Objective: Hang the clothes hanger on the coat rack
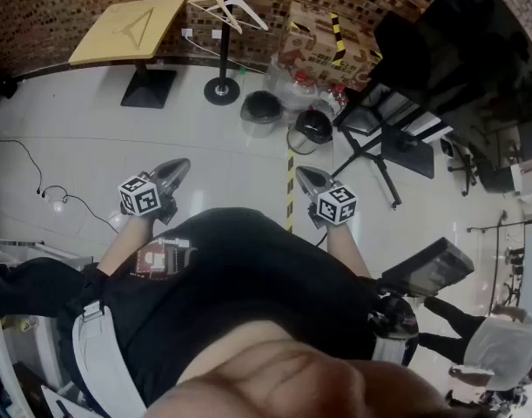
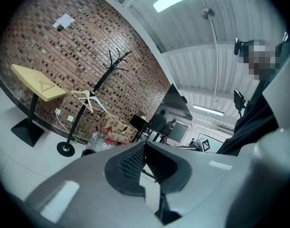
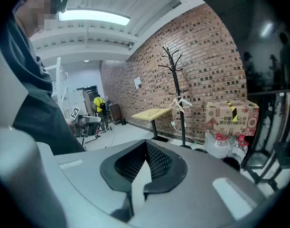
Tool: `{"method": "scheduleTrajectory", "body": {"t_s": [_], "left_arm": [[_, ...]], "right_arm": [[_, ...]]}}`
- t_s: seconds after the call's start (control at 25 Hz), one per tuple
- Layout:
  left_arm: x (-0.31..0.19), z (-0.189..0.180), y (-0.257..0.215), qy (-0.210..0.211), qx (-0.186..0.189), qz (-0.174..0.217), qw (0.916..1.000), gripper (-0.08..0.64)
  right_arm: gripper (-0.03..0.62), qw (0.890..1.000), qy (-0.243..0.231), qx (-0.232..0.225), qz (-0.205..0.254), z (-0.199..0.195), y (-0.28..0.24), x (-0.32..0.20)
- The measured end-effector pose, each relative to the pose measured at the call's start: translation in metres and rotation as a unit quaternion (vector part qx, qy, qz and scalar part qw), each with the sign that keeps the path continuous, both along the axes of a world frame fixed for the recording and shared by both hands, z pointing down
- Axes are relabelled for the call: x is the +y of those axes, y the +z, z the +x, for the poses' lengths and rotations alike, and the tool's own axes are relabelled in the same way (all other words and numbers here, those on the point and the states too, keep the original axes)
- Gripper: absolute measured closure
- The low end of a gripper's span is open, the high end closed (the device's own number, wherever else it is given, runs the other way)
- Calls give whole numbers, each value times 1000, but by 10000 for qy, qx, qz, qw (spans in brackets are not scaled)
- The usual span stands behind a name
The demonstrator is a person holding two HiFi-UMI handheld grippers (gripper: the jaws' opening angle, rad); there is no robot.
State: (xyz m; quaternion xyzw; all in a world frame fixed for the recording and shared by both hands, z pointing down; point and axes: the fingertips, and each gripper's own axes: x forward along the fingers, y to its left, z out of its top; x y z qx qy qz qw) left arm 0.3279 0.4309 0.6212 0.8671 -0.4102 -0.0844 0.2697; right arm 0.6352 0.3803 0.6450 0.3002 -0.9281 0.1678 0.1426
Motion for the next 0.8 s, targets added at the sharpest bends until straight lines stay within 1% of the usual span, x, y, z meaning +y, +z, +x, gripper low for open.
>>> {"method": "scheduleTrajectory", "body": {"t_s": [0.16,0.4,0.6,0.8], "left_arm": [[-14,12,2,52,-1,-42,10000,560],[-39,-8,4,-57,62,-60,9999,560],[-77,-44,12,-85,197,-36,9998,560],[-136,-103,12,-20,293,37,9996,560]], "right_arm": [[578,10000,-26,40,-31,6,1,-17],[578,9998,-166,92,-37,-18,0,-47],[578,9996,-206,192,53,-56,-5,-89],[578,9993,-156,288,166,-115,-15,-141]]}}
